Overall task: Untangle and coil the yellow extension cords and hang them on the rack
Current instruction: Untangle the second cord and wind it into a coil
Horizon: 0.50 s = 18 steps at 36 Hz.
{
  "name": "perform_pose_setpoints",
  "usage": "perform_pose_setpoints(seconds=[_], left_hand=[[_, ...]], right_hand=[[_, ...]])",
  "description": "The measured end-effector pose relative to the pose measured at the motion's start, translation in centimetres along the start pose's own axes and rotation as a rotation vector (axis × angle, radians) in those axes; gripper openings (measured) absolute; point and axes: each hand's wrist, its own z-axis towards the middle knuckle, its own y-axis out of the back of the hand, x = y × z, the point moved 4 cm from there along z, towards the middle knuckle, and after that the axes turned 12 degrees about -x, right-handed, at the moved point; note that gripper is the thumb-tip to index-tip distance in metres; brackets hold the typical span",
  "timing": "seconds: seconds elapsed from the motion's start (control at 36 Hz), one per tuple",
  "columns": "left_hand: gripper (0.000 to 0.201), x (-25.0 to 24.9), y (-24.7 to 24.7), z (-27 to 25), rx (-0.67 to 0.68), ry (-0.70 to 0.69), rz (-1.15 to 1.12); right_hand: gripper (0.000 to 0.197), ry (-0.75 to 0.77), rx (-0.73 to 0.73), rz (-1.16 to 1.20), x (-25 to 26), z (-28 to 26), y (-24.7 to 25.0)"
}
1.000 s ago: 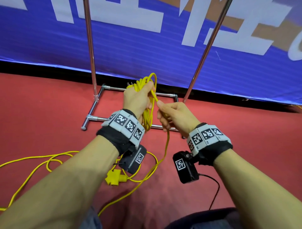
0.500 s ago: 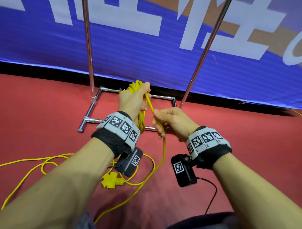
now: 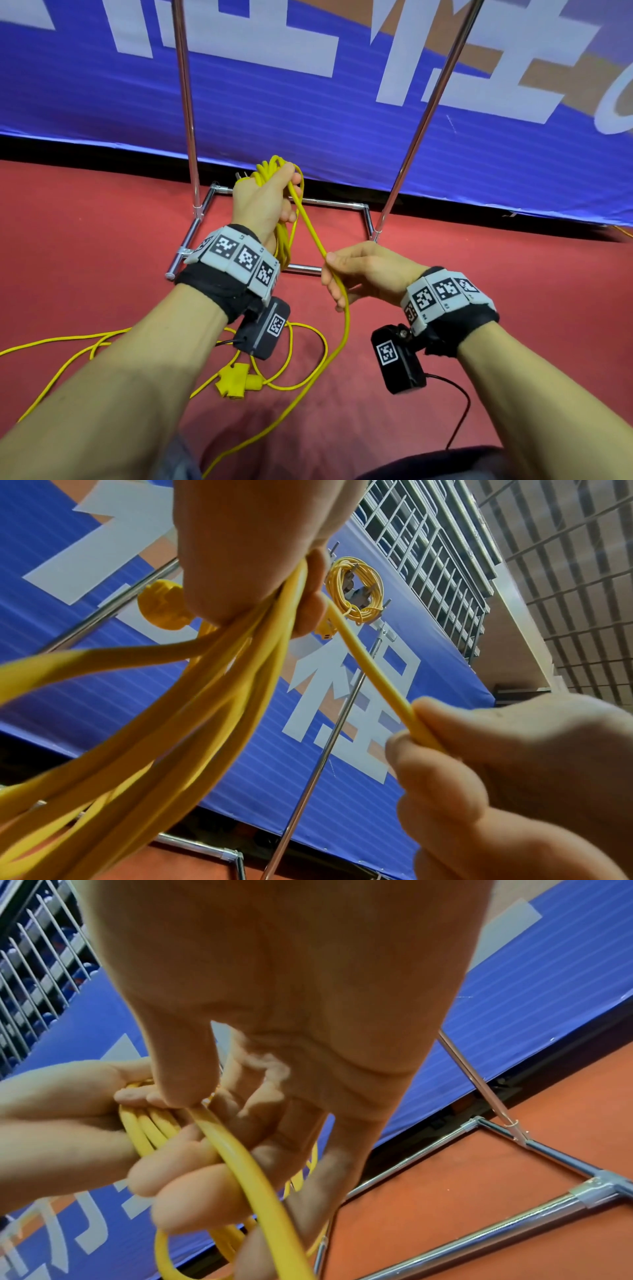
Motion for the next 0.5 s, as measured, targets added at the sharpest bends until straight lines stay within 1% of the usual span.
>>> perform_pose_setpoints(seconds=[0.14, 0.22, 0.31, 0.42, 0.5], left_hand=[[0.028, 0.6, -0.2, 0.1, 0.099, 0.114, -0.021], [0.026, 0.6, -0.3, -0.5, 0.159, 0.142, 0.01], [0.023, 0.3, -0.5, -1.1, 0.2, 0.166, 0.0], [0.022, -0.2, -0.2, -0.5, 0.242, 0.164, 0.02], [0.024, -0.8, 0.2, -0.1, 0.287, 0.155, 0.035]], right_hand=[[0.034, 0.078, 0.011, -0.008, 1.1, 0.1, -1.0], [0.033, 0.131, -0.028, 0.034, 2.2, 0.4, -1.3], [0.034, 0.153, -0.047, 0.065, 2.7, 0.6, -1.6], [0.035, 0.117, -0.029, 0.06, 2.0, 0.5, -1.6], [0.034, 0.047, 0.004, 0.028, 0.9, 0.4, -1.1]])
